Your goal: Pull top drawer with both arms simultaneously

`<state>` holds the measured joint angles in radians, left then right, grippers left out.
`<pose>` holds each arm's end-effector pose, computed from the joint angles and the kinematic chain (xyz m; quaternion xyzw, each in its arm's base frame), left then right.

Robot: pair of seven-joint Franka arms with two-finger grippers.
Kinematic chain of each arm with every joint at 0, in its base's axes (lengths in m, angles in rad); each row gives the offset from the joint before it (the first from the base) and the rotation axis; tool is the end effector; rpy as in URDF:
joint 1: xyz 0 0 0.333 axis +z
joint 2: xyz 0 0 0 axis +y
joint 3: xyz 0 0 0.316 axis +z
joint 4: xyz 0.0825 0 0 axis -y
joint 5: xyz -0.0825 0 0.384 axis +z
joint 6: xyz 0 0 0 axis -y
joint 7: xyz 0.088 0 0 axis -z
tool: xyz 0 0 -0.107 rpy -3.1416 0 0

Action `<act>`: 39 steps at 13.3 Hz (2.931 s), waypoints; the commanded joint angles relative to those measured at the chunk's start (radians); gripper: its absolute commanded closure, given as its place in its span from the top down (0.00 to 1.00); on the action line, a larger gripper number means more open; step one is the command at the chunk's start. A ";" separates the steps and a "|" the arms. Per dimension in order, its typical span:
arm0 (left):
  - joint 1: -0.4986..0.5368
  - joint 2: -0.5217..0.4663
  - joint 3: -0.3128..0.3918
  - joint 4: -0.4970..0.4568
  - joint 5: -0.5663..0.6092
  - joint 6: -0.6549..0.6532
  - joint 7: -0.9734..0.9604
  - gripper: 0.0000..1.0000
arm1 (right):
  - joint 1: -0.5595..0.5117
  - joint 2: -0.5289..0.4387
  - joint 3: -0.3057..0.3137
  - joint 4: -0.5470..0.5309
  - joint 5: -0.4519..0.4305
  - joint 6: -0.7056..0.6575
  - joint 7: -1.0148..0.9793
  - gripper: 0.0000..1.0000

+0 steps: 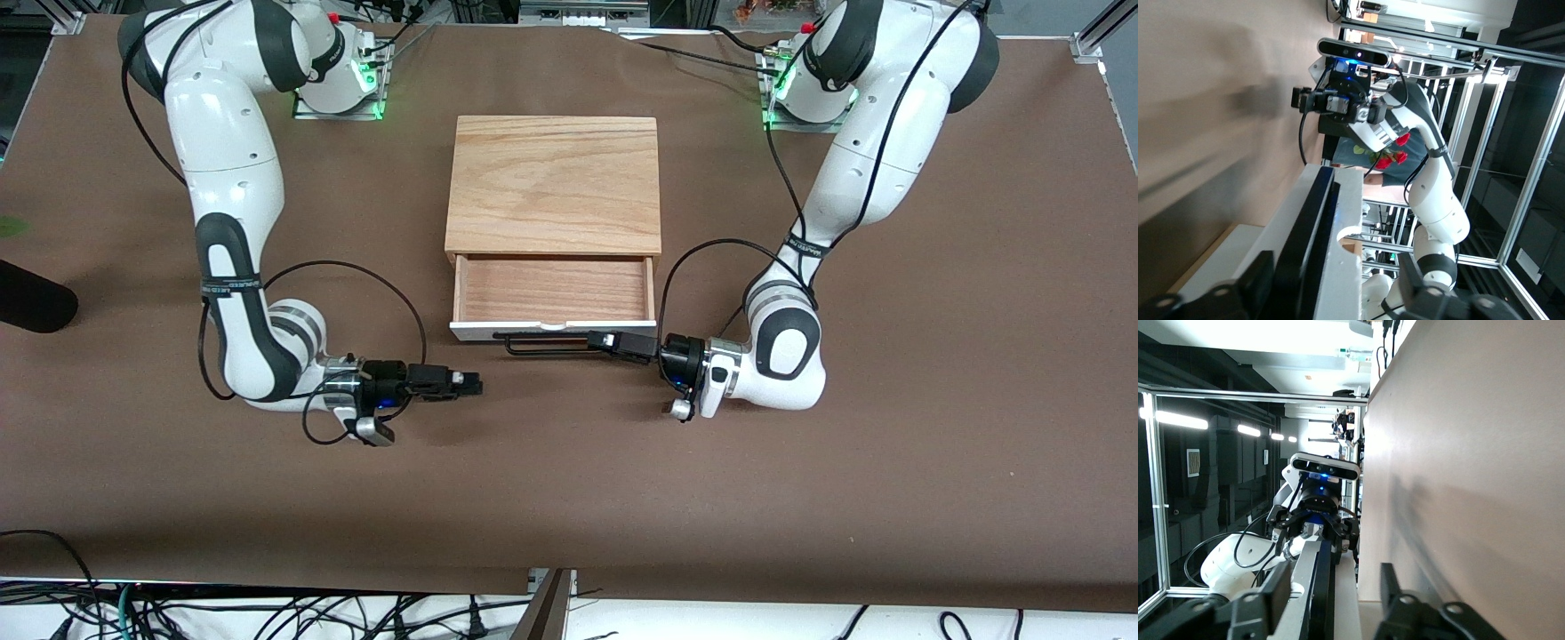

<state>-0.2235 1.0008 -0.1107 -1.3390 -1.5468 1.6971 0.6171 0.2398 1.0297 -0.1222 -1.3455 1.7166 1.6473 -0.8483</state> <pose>0.6556 -0.3066 0.1662 0.7110 -0.0208 -0.1257 0.6916 0.6917 0.2038 0.1396 -0.7266 -0.0265 -0.0123 0.6864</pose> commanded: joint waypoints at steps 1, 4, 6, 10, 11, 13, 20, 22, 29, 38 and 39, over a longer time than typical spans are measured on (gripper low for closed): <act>0.003 -0.016 0.028 0.009 0.101 -0.017 -0.011 1.00 | 0.010 0.023 0.004 0.039 0.012 0.009 0.021 1.00; 0.000 -0.030 0.066 0.059 0.198 -0.017 -0.022 1.00 | 0.010 0.020 0.003 0.039 0.009 0.012 0.034 1.00; 0.006 -0.044 0.080 0.121 0.311 -0.017 -0.025 1.00 | 0.021 0.001 -0.036 0.048 -0.002 0.040 0.156 1.00; 0.015 -0.157 0.091 0.159 0.583 -0.019 -0.146 1.00 | 0.058 -0.008 -0.111 0.170 -0.173 0.104 0.439 1.00; 0.019 -0.189 0.089 0.159 0.656 -0.022 -0.186 1.00 | 0.073 -0.017 -0.131 0.218 -0.258 0.126 0.533 1.00; 0.026 -0.279 0.091 0.158 0.853 -0.025 -0.226 1.00 | 0.082 -0.064 -0.171 0.249 -0.421 0.124 0.645 1.00; 0.036 -0.595 0.066 0.079 1.501 -0.148 -0.393 1.00 | 0.075 -0.308 -0.214 0.226 -1.016 0.014 0.708 1.00; 0.074 -0.704 0.060 -0.027 1.559 -0.114 -0.402 1.00 | 0.072 -0.426 -0.153 0.152 -1.290 0.055 0.709 1.00; 0.239 -1.065 -0.018 -0.515 1.576 0.171 -0.580 1.00 | -0.031 -0.784 -0.048 -0.148 -1.646 0.177 0.710 1.00; 0.156 -1.062 0.049 -0.499 1.610 0.150 -0.571 1.00 | -0.123 -1.048 0.088 -0.437 -1.666 0.178 0.798 1.00; 0.156 -1.062 0.049 -0.497 1.610 0.138 -0.573 1.00 | -0.135 -1.033 0.093 -0.434 -1.666 0.178 0.789 1.00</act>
<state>-0.0556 -0.0568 -0.0693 -1.8324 0.0304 1.8369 0.0590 0.1531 0.0443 -0.0609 -1.7037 0.0634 1.7957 -0.0592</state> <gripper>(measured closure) 0.000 0.000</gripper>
